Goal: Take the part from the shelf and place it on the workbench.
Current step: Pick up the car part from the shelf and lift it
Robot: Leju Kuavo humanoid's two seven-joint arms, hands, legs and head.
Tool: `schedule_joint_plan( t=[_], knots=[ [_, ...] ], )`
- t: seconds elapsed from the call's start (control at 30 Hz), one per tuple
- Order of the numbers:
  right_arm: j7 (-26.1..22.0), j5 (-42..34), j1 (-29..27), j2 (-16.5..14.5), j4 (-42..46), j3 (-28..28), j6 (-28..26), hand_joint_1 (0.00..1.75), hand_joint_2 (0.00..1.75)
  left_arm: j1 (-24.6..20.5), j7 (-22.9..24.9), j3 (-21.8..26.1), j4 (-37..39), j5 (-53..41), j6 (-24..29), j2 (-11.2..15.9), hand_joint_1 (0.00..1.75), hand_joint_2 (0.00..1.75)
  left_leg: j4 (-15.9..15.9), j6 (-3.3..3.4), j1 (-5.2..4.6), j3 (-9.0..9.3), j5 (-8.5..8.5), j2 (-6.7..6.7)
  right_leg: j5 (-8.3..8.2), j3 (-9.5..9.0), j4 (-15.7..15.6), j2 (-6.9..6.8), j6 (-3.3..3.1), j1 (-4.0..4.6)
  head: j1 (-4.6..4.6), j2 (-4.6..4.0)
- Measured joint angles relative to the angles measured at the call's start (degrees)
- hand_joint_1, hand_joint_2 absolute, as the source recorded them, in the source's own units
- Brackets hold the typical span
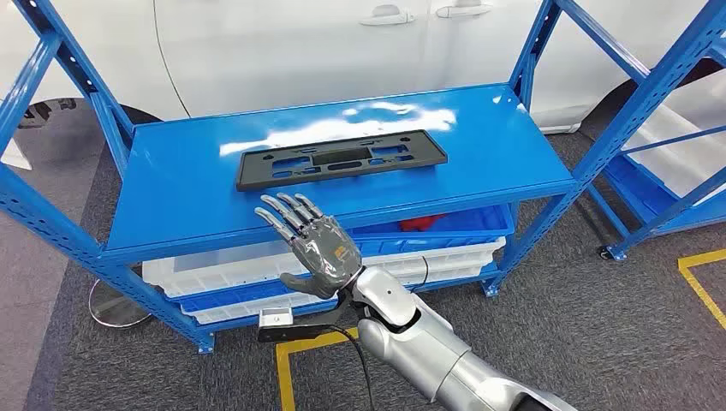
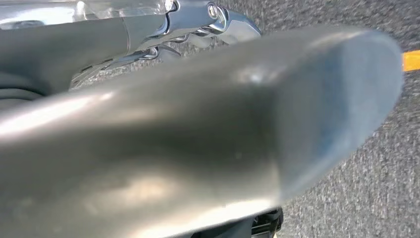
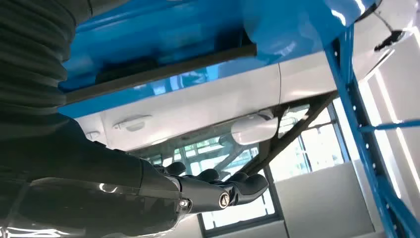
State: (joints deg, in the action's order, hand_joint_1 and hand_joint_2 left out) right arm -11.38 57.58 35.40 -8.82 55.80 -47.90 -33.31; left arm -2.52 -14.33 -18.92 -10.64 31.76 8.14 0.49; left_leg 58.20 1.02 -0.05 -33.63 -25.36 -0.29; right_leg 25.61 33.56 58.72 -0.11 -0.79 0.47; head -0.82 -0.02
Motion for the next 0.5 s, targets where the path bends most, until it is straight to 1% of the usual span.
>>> schedule_joint_plan(
  t=[0.07,0.1,0.17,0.2,0.23,0.27,0.3,0.33,0.37,0.4,0.43,0.47,0.5],
  knots=[
    [0.03,0.05,0.14,-0.19,-0.57,0.28,-0.31,0.0,1.75,0.02,0.01,-0.1,0.0,-0.02,-0.01,-0.01,0.0,0.0,-0.02,-0.26,0.1,-0.09,0.03,0.08,0.01,-0.02,-0.36,-0.11,0.02,0.18,0.02,0.01],
    [0.06,0.17,0.26,-0.33,-1.11,0.56,-0.58,0.0,1.75,0.01,0.01,-0.2,0.0,-0.03,-0.02,-0.03,0.0,0.0,-0.08,-0.5,0.12,-0.13,0.08,0.16,0.05,-0.07,-0.73,-0.21,-0.05,0.32,-0.02,0.01],
    [0.11,0.64,0.31,-0.63,-1.95,1.15,-0.86,0.0,1.75,-0.01,0.01,-0.37,0.0,-0.02,-0.01,0.03,0.0,0.0,-0.13,-1.05,0.11,-0.05,0.01,0.27,-0.42,-0.37,-1.52,-0.15,-0.16,0.08,0.03,0.01],
    [0.14,0.91,0.37,-0.89,-2.29,1.44,-0.93,0.0,1.75,-0.02,-0.02,-0.47,0.0,-0.01,0.0,0.07,0.0,0.0,0.62,-1.33,0.09,-0.34,-0.6,0.27,-0.7,-0.65,-2.07,-0.18,-0.32,-0.17,-0.05,0.01],
    [0.16,1.12,0.44,-1.2,-2.59,1.69,-0.99,0.0,1.75,-0.04,-0.05,-0.56,0.0,0.01,0.0,0.11,0.0,0.0,2.51,-1.65,0.12,-1.16,-1.8,0.25,-0.95,-0.92,-2.57,-0.21,-0.43,-0.43,-0.14,0.01],
    [0.19,1.25,0.5,-1.48,-2.91,1.93,-1.06,0.0,1.75,-0.03,-0.08,-0.65,0.0,0.03,0.0,0.16,0.0,0.0,5.61,-1.96,0.32,-2.6,-3.51,0.23,-1.06,-1.06,-2.82,-0.25,-0.51,-0.52,-0.2,0.01],
    [0.2,1.28,0.53,-1.68,-3.2,2.14,-1.13,0.0,1.75,-0.03,-0.1,-0.71,0.0,0.03,-0.01,0.19,0.0,0.0,9.49,-2.31,0.49,-4.44,-5.34,0.22,-1.07,-1.08,-2.87,-0.26,-0.62,-0.58,-0.29,0.01],
    [0.21,1.28,0.5,-1.77,-3.47,2.34,-1.19,0.0,1.75,0.0,-0.1,-0.74,0.0,0.03,-0.01,0.21,0.0,0.0,13.03,-2.62,0.67,-6.15,-6.62,0.23,-1.05,-1.07,-2.85,-0.25,-0.61,-0.59,-0.28,0.0],
    [0.21,1.27,0.45,-1.8,-3.75,2.57,-1.24,0.0,1.75,0.05,-0.1,-0.79,0.0,0.04,-0.01,0.22,0.0,0.0,15.09,-2.9,0.86,-7.19,-6.96,0.24,-0.99,-1.08,-2.79,-0.23,-0.56,-0.63,-0.29,0.0],
    [0.21,1.26,0.41,-1.81,-3.97,2.84,-1.3,0.0,1.75,0.09,-0.1,-0.83,0.0,0.04,-0.01,0.23,0.0,0.0,14.96,-3.14,1.06,-7.2,-6.16,0.25,-0.91,-1.09,-2.69,-0.2,-0.44,-0.7,-0.29,0.0],
    [0.19,1.22,0.38,-1.82,-4.14,3.18,-1.35,0.0,1.75,0.11,-0.1,-0.87,0.0,0.04,-0.01,0.24,0.0,0.0,12.48,-3.35,1.27,-6.05,-4.38,0.27,-0.75,-1.12,-2.48,-0.15,-0.23,-0.81,-0.29,0.0],
    [0.16,1.18,0.38,-1.84,-4.23,3.55,-1.41,0.0,1.75,0.1,-0.1,-0.92,0.0,0.04,0.0,0.25,0.0,0.0,8.48,-3.54,1.52,-4.18,-2.3,0.31,-0.49,-1.13,-2.14,-0.1,0.06,-0.94,-0.29,0.01],
    [0.12,1.12,0.4,-1.87,-4.28,3.92,-1.47,0.0,1.75,0.07,-0.1,-0.98,0.0,0.04,0.0,0.24,0.0,0.0,4.68,-3.62,1.56,-2.32,-0.91,0.27,-0.18,-1.03,-1.69,-0.04,0.43,-0.92,-0.32,0.01]
  ],
)
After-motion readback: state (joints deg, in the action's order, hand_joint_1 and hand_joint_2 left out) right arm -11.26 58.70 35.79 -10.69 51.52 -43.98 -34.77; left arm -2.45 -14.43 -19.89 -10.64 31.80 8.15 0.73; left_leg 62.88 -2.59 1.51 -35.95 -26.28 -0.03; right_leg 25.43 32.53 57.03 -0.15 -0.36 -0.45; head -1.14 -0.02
